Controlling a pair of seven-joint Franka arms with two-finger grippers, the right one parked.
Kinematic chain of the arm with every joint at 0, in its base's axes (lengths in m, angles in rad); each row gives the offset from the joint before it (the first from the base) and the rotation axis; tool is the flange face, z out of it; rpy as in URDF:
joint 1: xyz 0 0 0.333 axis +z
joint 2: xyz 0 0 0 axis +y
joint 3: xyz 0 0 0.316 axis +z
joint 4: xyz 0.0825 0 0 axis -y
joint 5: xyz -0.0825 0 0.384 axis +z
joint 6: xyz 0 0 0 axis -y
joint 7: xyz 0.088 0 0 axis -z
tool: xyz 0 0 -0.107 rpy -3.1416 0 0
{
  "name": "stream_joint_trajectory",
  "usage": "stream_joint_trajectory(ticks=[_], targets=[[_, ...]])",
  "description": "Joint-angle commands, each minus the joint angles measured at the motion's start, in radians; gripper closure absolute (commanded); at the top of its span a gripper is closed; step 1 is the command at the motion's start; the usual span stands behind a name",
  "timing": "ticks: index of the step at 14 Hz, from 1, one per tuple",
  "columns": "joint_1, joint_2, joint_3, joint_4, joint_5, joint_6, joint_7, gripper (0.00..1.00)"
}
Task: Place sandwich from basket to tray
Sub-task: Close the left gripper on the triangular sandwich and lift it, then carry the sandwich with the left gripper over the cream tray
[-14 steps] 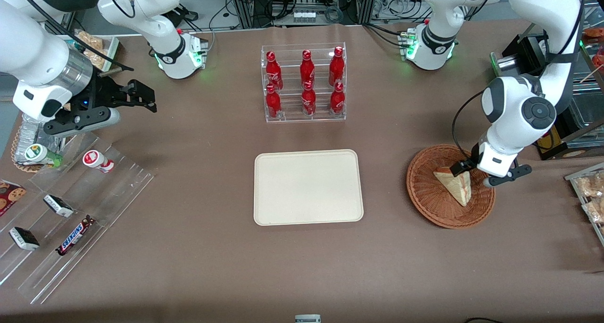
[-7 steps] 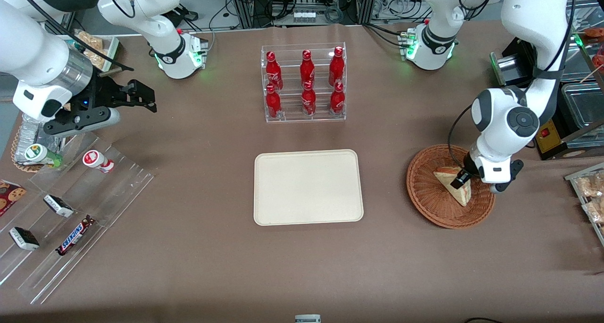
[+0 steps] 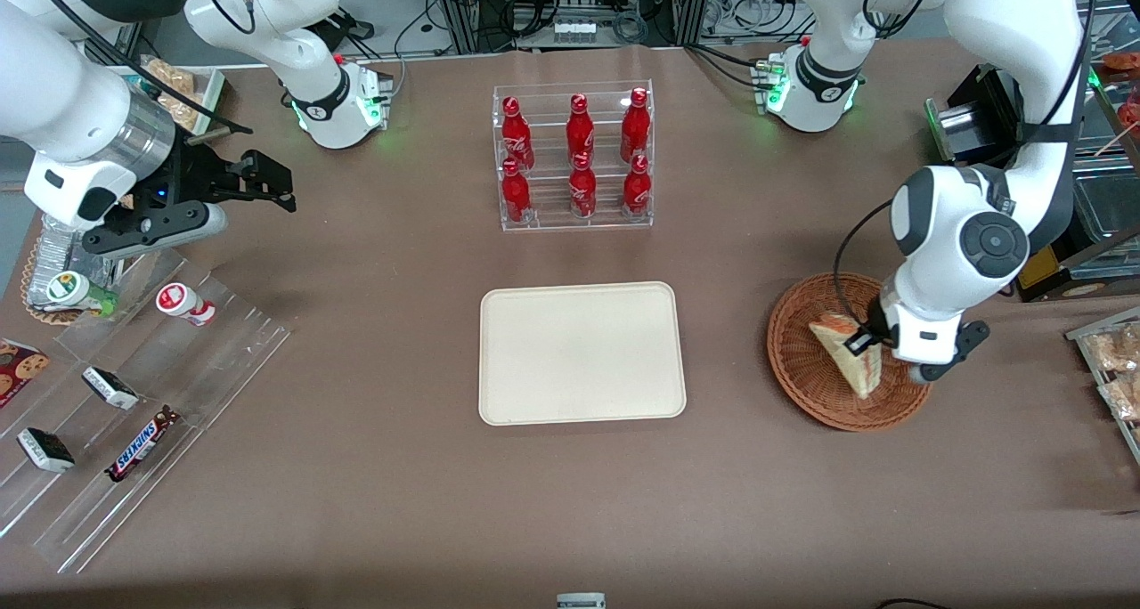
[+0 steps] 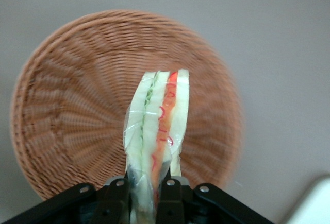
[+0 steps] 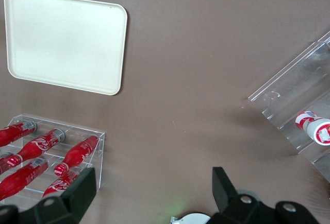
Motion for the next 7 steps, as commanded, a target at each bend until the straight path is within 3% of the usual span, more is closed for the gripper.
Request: stream_joint_trajectory(ticks=[1, 7], targets=[[-0.147, 0.108, 0.008, 0.162, -0.007, -0.04, 0.017, 0.98], [-0.426, 0.344, 0.01, 0.441, -0.003, -0.032, -0.103, 0.97]])
